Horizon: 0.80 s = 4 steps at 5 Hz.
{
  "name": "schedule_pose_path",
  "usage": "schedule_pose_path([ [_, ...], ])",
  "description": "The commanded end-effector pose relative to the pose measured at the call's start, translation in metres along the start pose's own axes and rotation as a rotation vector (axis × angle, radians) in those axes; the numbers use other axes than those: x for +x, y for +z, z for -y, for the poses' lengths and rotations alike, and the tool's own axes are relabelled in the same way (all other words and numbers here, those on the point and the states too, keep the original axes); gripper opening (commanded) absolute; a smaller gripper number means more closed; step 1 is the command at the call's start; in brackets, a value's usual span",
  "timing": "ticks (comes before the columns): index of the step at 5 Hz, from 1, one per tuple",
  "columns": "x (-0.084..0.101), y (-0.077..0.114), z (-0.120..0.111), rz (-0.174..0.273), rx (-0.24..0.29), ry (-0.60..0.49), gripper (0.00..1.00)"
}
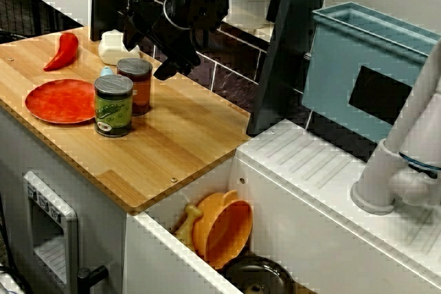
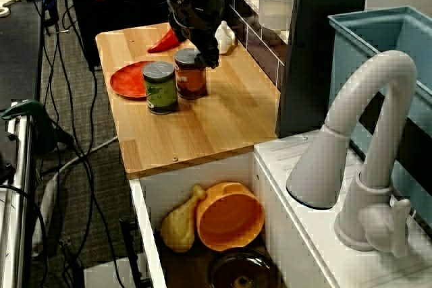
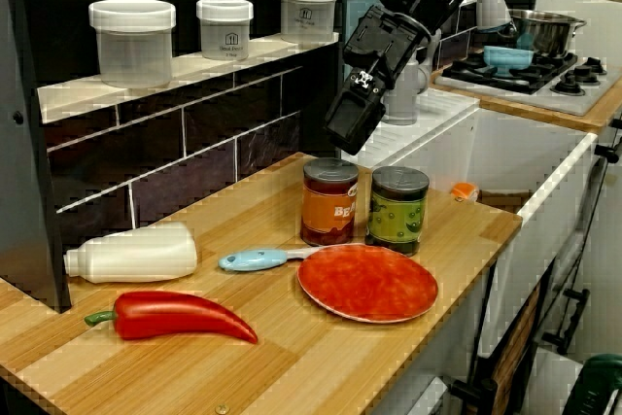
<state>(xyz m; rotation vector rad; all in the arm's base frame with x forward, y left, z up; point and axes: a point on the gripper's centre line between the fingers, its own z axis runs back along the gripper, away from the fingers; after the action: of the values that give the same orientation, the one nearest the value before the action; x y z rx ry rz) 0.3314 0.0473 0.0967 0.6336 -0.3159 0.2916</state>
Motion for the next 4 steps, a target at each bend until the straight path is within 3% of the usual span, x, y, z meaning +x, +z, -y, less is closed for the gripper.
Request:
schedule_pose_path([
  [1, 0.006, -0.002, -0.011, 0.044, 0.026, 0.042, 1.0],
  [4, -0.004, -0.013, -0.006, 0.069, 0.066, 0.03, 1.0],
])
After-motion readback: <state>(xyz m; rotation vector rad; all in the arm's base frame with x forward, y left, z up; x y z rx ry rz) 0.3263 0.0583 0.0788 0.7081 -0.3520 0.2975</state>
